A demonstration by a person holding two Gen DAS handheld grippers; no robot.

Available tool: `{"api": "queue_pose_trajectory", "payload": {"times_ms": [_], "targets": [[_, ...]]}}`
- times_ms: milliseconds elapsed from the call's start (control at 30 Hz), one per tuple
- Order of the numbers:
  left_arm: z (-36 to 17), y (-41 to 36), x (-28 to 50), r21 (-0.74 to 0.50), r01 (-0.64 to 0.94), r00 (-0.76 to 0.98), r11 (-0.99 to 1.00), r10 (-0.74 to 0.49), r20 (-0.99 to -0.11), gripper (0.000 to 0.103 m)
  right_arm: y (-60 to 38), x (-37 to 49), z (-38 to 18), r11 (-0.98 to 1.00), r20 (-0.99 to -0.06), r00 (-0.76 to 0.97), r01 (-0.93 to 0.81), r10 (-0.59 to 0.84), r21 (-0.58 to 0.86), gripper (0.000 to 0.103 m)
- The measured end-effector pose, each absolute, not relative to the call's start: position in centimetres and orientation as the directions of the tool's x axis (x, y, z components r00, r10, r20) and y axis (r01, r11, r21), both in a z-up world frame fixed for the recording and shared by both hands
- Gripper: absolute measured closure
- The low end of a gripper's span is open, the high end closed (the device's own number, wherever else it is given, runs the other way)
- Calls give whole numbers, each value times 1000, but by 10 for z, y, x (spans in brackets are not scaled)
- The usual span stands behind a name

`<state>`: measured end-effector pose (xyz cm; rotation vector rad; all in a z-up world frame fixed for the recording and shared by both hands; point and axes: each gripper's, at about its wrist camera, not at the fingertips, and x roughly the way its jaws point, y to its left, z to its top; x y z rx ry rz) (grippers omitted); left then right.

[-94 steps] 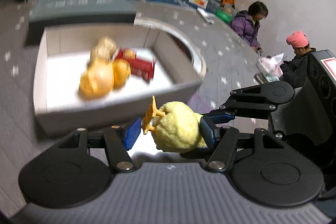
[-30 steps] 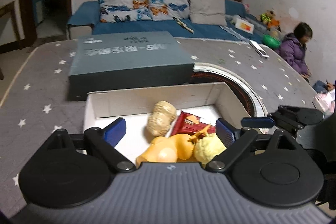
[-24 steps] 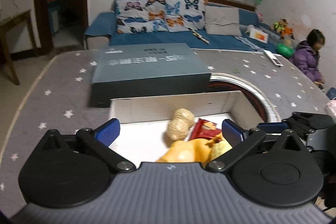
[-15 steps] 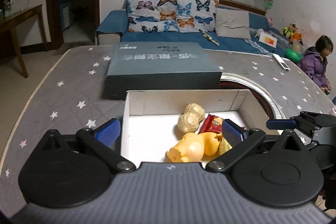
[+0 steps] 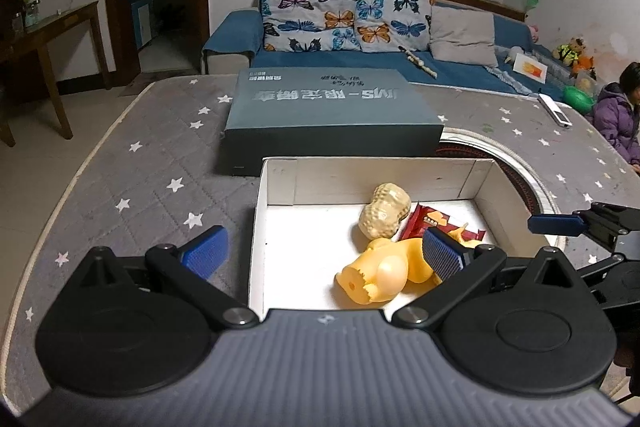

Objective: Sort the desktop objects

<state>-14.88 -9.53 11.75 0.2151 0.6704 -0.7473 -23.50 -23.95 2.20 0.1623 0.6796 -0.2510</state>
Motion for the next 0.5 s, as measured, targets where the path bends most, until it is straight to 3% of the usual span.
{"api": "queue_pose_trajectory", "payload": {"times_ms": [500], "targets": [[114, -100, -147, -14, 655, 569, 755, -506, -648, 0, -236, -230, 21, 954, -630, 756, 290, -177, 80, 8]]}}
